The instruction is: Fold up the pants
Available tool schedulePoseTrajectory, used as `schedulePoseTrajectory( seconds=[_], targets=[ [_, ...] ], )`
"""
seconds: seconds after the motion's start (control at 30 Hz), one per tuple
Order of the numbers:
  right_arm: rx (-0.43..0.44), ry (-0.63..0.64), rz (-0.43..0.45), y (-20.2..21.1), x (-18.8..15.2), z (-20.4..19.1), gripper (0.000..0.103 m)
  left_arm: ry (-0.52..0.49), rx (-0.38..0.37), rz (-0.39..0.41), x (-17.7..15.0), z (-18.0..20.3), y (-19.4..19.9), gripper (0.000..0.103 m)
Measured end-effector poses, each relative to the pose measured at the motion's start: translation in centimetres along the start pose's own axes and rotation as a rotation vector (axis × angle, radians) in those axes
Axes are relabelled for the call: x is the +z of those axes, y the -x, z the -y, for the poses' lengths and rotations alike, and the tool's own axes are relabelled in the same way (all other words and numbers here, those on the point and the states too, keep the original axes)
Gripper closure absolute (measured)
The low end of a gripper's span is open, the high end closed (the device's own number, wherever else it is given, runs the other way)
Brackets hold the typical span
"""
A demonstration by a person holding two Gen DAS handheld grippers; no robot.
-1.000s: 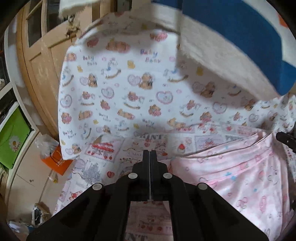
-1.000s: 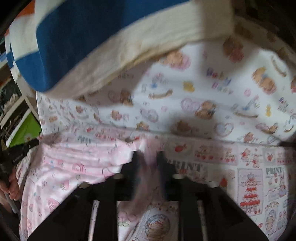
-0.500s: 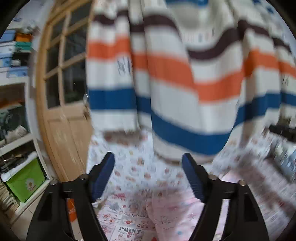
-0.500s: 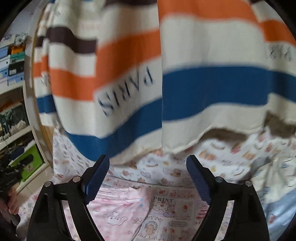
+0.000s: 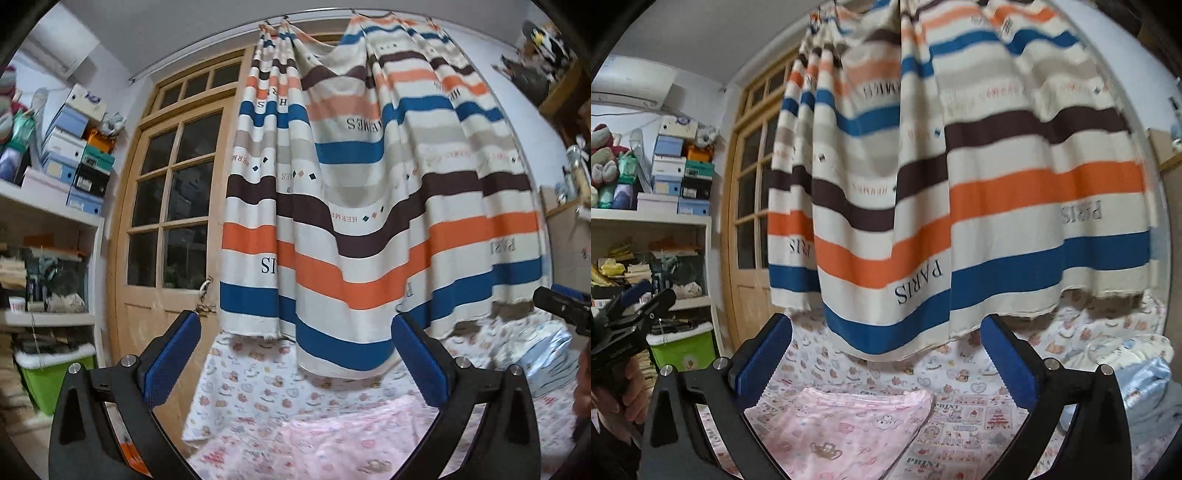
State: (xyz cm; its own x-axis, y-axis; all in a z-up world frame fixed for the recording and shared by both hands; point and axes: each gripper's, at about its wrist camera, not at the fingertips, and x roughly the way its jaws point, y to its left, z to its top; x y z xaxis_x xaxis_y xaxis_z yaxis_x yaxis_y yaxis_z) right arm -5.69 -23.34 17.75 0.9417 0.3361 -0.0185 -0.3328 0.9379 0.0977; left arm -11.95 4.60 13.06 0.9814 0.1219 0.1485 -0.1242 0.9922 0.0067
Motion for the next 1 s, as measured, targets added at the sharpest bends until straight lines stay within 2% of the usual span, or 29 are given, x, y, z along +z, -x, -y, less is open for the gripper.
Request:
schedulePoseTrajectory(
  seconds=[0.07, 0.2, 0.23, 0.27, 0.33, 0.4, 0.6, 0.7, 1.0],
  targets=[
    [-0.022, -0.019, 0.022, 2.0, -0.5, -0.4, 0.0, 0.001, -0.005, 0.017, -0.2, 0.0, 1.6, 0.001],
    [-0.154, -0.057, 0.079, 5.6, -2.3, -1.2, 0.0, -0.057, 0.032, 0.032, -1.2, 0.8, 4.3, 0.001],
    [-0.184, -0.044, 0.101, 6.3, -2.7, -1.5, 0.0, -0.049, 0.047, -0.015, -1.5, 0.9, 4.5, 0.001],
    [-0.199, -0.028, 0.111, 6.8, -3.0, -1.8, 0.0, -0.014, 0.054, -0.096, -1.8, 0.7, 4.5, 0.001],
    [-0.209, 0.001, 0.108, 7.8, -3.9, -2.6, 0.0, 0.071, -0.008, -0.175, -2.8, 0.0, 5.2, 0.001],
    [-0.191, 0.018, 0.076, 8.5, -5.0, -3.4, 0.0, 0.111, -0.032, -0.195, -4.1, -0.4, 6.2, 0.001],
    [-0.195, 0.027, -0.015, 9.7, -8.4, -4.4, 0.0, 0.11, -0.006, -0.184, -7.2, -0.4, 8.7, 0.001],
    [-0.187, -0.014, -0.067, 9.8, -10.0, -3.9, 0.0, 0.085, 0.022, -0.193, -8.5, -0.1, 9.3, 0.001],
    [-0.186, -0.06, -0.233, 8.8, -14.2, -2.7, 0.0, 0.082, 0.034, -0.353, -12.6, -0.3, 8.3, 0.001]
  ],
)
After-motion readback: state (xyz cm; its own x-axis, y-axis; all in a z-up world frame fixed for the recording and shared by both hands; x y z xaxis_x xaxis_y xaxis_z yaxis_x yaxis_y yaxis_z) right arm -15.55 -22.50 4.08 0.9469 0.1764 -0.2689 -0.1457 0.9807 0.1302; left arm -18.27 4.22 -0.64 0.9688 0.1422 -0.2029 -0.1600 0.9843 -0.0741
